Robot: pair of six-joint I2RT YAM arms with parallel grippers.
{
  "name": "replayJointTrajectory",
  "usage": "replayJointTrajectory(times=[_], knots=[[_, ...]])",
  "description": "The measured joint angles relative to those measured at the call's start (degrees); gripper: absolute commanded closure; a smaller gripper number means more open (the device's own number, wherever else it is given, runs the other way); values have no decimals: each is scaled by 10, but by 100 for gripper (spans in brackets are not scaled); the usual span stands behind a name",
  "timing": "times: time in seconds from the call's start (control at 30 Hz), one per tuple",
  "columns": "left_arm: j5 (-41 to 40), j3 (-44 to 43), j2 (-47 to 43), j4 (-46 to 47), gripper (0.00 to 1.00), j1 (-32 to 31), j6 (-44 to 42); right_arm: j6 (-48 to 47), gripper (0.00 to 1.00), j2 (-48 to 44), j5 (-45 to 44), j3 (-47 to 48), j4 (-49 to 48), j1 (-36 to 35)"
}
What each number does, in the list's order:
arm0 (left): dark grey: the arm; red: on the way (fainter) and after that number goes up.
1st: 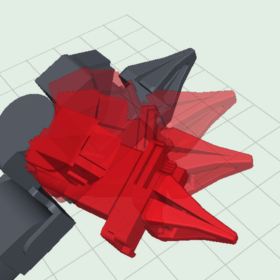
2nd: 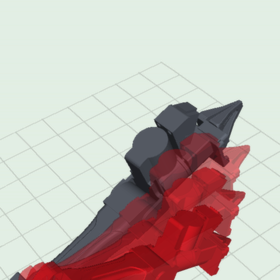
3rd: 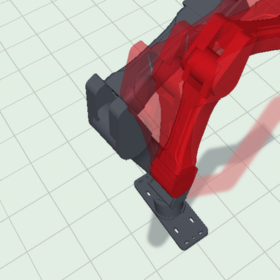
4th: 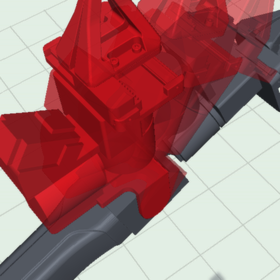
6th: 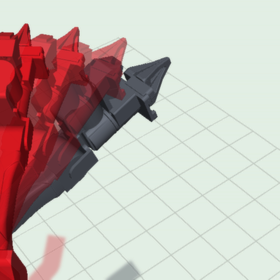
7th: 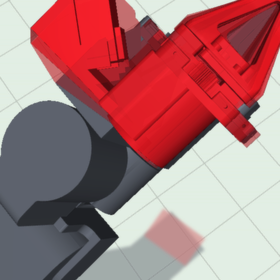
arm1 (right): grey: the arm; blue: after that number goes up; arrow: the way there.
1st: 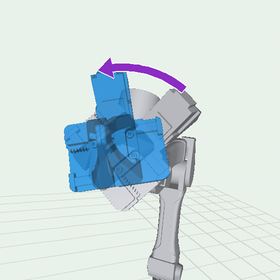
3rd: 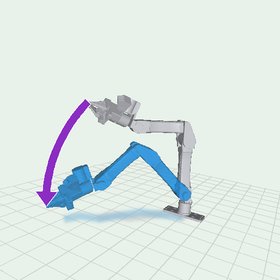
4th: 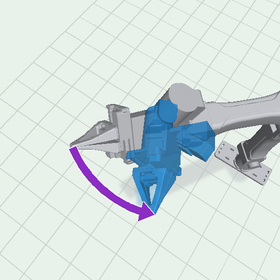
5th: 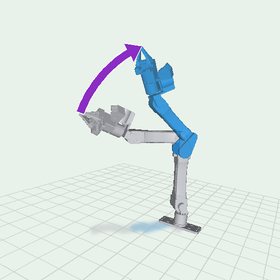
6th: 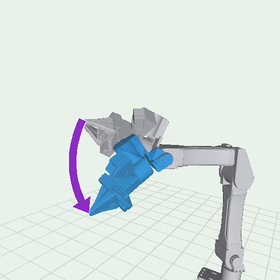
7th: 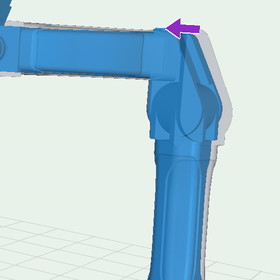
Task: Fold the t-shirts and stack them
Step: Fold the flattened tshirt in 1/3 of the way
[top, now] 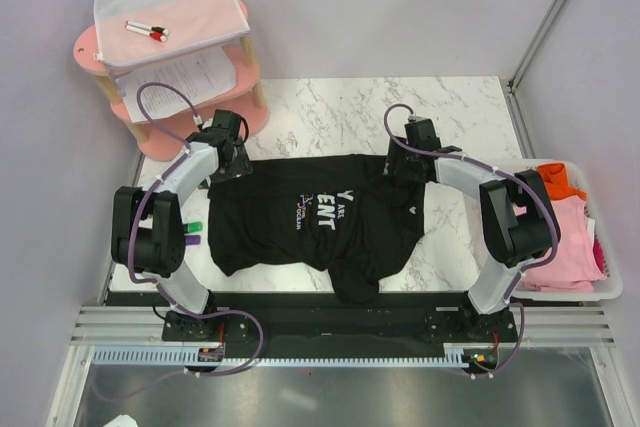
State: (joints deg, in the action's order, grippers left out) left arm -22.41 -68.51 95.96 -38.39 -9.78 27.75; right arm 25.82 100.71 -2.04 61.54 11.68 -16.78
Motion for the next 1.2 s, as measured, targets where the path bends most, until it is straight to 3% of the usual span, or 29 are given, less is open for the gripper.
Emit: replayJointTrajectory(times=[0.13,0.2,0.37,0.57,0.67,0.7,0.77,0.8,0.87,0.9,0.93,1.0,1.2], knots=[[0,-1,0,0,2,-1,0,-2,96,4,-16,3,-1,0],[0,-1,0,0,2,-1,0,7,100,4,-23,5,-4,0],[0,-1,0,0,3,-2,0,6,100,-2,-26,4,-3,0],[0,-1,1,3,3,-6,0,10,100,-115,-29,-31,13,0],[0,-1,1,5,3,-7,0,18,86,-187,-30,-52,29,0],[0,-1,1,5,3,-7,0,21,73,-204,-30,-57,33,0],[0,-1,1,6,3,-8,0,30,62,-233,-30,-70,51,0],[0,-1,2,7,3,-9,0,33,50,-241,-29,-76,64,0],[0,-1,3,9,2,-10,0,39,36,-247,-23,-89,89,0],[0,-1,5,9,2,-10,0,41,19,-248,-22,-98,101,0],[0,-1,6,9,2,-11,0,44,10,-249,-20,-106,109,0],[0,-1,9,9,2,-12,0,42,2,-257,-19,-125,134,0],[0,-1,10,9,2,-16,0,35,8,-287,-30,-126,115,0]])
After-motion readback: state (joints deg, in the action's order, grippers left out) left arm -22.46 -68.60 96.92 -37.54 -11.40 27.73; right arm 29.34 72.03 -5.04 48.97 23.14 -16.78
